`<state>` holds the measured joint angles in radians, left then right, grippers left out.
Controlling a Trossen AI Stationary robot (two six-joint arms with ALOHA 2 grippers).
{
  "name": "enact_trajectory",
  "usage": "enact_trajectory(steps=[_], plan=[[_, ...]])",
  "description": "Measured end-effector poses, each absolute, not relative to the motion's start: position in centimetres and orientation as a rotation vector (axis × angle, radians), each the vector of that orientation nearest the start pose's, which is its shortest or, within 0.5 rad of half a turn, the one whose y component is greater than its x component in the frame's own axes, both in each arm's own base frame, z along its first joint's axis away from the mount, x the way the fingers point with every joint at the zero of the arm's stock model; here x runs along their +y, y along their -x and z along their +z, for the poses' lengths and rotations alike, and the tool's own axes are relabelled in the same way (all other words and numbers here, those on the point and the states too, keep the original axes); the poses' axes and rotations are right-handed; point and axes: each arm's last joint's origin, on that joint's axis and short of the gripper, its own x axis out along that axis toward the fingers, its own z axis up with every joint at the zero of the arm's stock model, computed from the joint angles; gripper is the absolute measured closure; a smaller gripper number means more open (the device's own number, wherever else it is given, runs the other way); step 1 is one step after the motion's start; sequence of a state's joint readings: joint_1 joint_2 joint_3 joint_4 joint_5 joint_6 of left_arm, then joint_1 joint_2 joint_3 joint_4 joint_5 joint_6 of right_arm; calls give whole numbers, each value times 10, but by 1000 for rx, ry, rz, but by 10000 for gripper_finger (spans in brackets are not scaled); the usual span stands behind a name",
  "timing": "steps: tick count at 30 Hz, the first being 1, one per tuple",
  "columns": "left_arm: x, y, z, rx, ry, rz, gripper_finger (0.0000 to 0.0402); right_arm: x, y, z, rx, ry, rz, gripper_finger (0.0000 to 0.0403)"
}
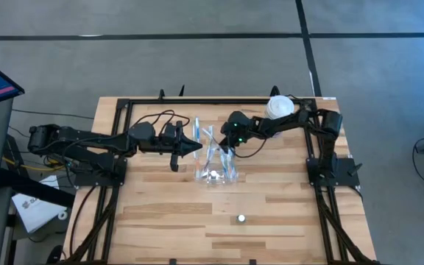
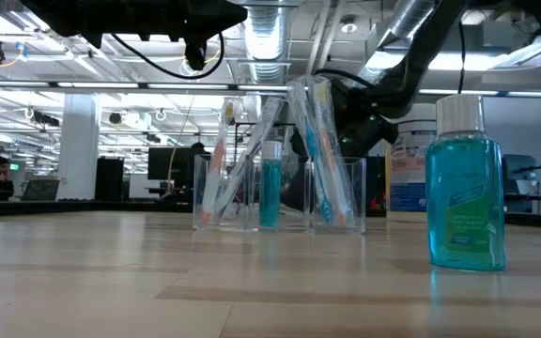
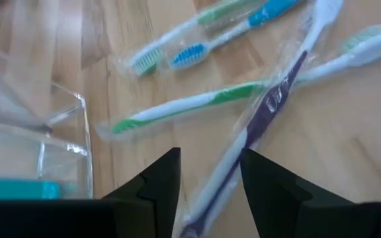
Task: Pick & Place toothbrushing station
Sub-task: Put the purple toothbrush into the transparent organizer
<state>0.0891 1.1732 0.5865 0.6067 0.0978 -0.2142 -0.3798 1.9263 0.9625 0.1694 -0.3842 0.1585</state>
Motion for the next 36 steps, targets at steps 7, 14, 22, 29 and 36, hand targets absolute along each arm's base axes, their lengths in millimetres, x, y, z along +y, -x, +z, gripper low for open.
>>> enact_trajectory(steps=[7, 14, 22, 29, 36], plan=[[20, -251, 263, -19, 212, -11, 401, -129, -355, 113, 800, -456, -53, 263], [20, -251, 263, -19, 212, -11, 401, -132, -355, 118, 810, -445, -79, 270], [20, -251, 263, -19, 212, -11, 401, -123, -356, 113, 861, -375, -132, 288], [20, -251, 263, -19, 212, -11, 401, -124, -356, 113, 862, -356, -147, 366], [20, -251, 263, -19, 212, -11, 401, -125, -358, 115, 841, -346, -150, 400]])
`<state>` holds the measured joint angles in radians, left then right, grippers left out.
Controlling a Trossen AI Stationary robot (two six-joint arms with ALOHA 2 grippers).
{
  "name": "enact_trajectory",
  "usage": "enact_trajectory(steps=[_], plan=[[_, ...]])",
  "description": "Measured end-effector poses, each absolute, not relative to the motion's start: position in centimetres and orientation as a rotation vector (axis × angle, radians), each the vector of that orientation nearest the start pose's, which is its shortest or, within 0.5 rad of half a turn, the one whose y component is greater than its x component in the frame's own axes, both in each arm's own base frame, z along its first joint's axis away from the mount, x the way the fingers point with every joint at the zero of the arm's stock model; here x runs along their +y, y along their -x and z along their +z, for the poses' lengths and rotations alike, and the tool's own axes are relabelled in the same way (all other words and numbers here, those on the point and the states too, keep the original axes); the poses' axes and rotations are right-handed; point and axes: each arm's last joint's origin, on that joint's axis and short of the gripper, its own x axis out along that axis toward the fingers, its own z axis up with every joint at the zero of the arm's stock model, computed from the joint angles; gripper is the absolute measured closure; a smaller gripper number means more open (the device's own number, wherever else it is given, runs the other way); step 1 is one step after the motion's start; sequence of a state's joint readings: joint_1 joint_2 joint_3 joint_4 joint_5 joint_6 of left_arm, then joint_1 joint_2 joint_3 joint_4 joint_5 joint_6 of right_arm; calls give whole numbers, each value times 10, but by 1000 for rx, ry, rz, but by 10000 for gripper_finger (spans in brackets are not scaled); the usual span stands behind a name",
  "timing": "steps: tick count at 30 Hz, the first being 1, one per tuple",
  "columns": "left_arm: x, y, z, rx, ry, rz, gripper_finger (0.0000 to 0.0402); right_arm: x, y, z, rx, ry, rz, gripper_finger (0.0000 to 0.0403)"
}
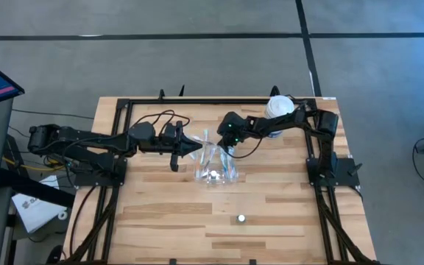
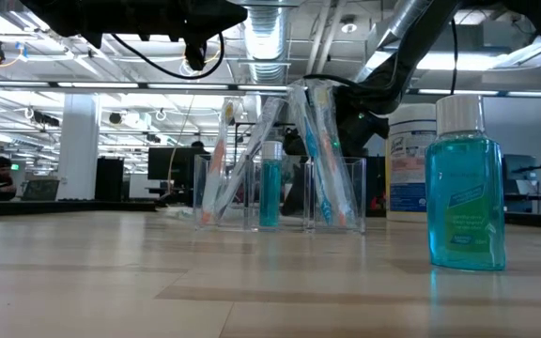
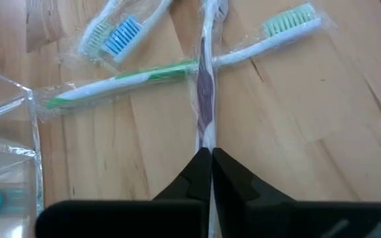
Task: Pick & Place toothbrushing station
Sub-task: Put the purple toothbrush into the transparent organizer
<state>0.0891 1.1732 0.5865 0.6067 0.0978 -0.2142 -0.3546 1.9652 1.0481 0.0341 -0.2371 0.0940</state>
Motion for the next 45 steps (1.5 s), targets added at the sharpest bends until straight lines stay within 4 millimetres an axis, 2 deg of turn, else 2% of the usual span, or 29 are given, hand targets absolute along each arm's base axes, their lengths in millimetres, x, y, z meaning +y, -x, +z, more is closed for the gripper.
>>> enact_trajectory(steps=[12, 29, 45], plan=[[20, -251, 263, -19, 212, -11, 401, -122, -356, 126, 830, -328, -155, 403], [20, -251, 263, -18, 212, -11, 401, -119, -344, 193, 673, -231, -183, 403], [20, -251, 263, -18, 213, -11, 401, -111, -328, 241, 546, -180, -188, 403]])
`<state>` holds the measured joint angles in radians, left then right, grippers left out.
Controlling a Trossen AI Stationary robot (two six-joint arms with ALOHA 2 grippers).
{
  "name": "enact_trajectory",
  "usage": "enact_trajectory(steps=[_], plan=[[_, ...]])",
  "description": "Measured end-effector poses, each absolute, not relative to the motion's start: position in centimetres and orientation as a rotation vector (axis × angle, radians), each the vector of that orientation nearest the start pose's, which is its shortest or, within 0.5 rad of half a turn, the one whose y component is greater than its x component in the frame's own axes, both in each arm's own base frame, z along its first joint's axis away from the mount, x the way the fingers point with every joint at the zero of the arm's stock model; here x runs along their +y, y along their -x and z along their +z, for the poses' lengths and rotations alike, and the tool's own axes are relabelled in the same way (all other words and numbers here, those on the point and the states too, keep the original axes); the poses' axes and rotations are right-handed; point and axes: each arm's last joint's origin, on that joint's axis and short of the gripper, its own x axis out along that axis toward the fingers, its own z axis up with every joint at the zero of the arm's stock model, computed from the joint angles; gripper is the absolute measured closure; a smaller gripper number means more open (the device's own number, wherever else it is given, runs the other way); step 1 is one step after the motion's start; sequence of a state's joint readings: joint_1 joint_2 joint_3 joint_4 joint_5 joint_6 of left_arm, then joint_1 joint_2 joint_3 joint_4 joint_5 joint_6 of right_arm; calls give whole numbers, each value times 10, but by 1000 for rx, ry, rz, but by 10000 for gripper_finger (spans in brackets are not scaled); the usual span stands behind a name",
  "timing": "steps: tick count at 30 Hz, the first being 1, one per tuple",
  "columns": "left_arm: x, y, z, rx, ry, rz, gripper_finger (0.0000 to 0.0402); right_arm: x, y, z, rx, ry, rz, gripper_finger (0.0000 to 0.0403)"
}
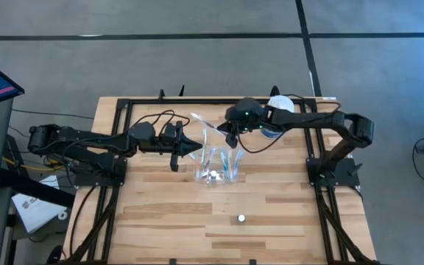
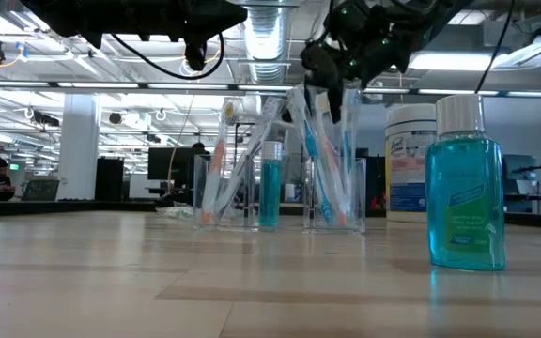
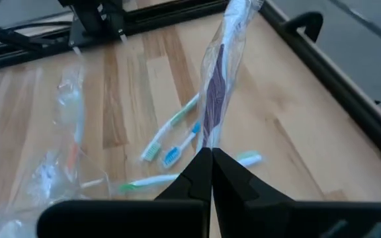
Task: Pick & Place toothbrushing station
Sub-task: Put the purple toothbrush into the transparent organizer
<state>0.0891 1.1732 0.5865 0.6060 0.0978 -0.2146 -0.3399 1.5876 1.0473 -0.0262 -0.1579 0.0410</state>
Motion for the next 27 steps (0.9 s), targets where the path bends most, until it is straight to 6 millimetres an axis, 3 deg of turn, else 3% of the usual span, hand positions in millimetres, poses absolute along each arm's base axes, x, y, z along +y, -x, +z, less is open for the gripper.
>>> enact_trajectory(steps=[13, 27], plan=[[20, -251, 263, -19, 213, -11, 401, -103, -311, 277, 453, -133, -180, 403], [23, -251, 264, -36, 216, 91, 401, -68, -289, 321, 318, -54, -89, 403]])
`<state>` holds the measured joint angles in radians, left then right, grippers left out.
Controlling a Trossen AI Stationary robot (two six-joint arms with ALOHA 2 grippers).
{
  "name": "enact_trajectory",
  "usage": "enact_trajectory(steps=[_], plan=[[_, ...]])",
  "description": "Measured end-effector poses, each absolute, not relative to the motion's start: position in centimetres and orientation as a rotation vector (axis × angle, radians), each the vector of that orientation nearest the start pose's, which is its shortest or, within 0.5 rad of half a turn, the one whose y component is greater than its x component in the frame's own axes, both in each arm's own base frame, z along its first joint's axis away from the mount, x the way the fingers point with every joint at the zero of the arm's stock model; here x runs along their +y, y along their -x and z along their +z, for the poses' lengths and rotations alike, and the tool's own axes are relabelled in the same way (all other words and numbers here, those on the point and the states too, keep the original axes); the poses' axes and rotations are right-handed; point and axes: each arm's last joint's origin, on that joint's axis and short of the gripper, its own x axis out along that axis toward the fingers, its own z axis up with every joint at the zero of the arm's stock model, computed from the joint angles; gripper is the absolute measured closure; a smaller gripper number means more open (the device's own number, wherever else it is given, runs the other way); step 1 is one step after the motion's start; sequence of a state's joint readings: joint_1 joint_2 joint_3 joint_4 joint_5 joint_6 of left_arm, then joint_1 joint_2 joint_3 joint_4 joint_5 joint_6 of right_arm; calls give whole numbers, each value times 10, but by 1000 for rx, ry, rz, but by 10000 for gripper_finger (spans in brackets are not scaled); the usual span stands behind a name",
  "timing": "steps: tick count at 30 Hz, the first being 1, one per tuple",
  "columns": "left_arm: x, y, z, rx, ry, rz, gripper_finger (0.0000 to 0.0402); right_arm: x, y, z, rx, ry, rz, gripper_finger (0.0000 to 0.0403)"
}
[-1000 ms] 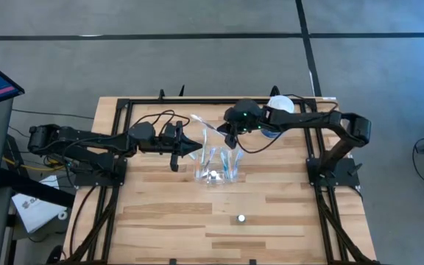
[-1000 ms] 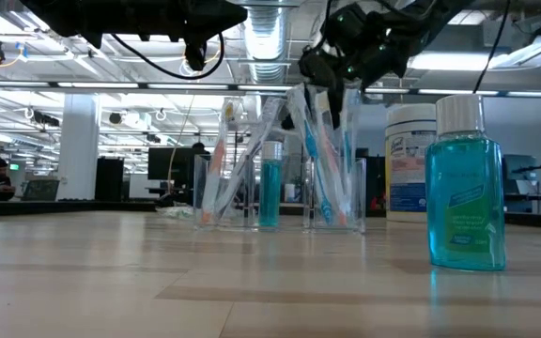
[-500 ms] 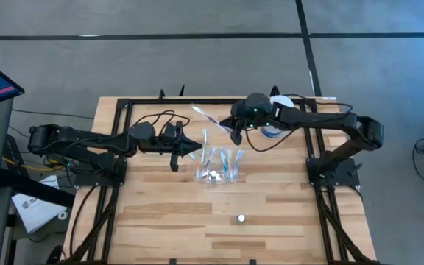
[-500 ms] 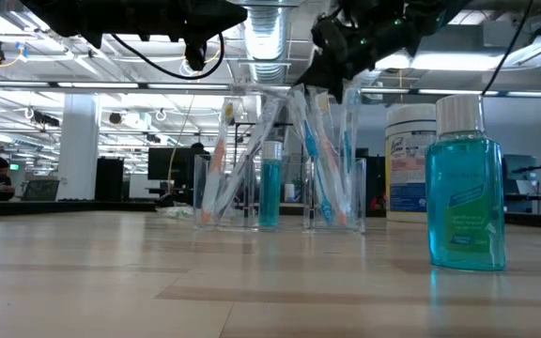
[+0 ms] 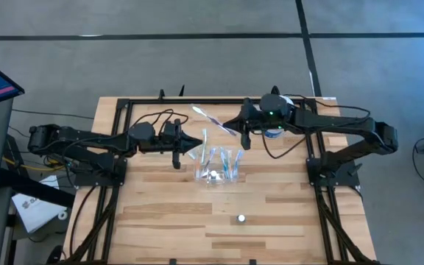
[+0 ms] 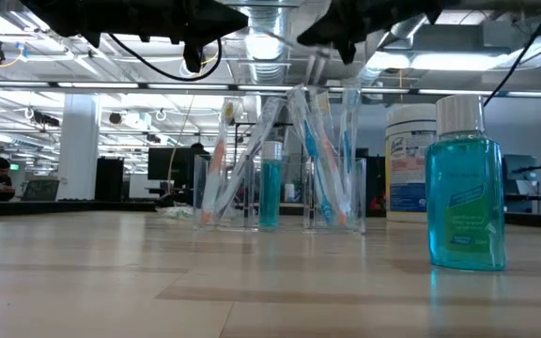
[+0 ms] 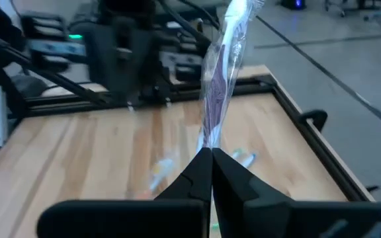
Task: Pick & Place toothbrushing station
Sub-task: Put the purple toothbrush into the transparent organizer
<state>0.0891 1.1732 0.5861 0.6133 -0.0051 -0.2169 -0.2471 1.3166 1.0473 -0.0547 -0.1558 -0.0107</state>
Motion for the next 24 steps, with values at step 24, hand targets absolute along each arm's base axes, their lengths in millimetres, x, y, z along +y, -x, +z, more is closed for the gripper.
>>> enact_trajectory(steps=[24], plan=[[24, -248, 283, -244, 163, 137, 339, -35, -289, 337, 220, 5, 22, 403]])
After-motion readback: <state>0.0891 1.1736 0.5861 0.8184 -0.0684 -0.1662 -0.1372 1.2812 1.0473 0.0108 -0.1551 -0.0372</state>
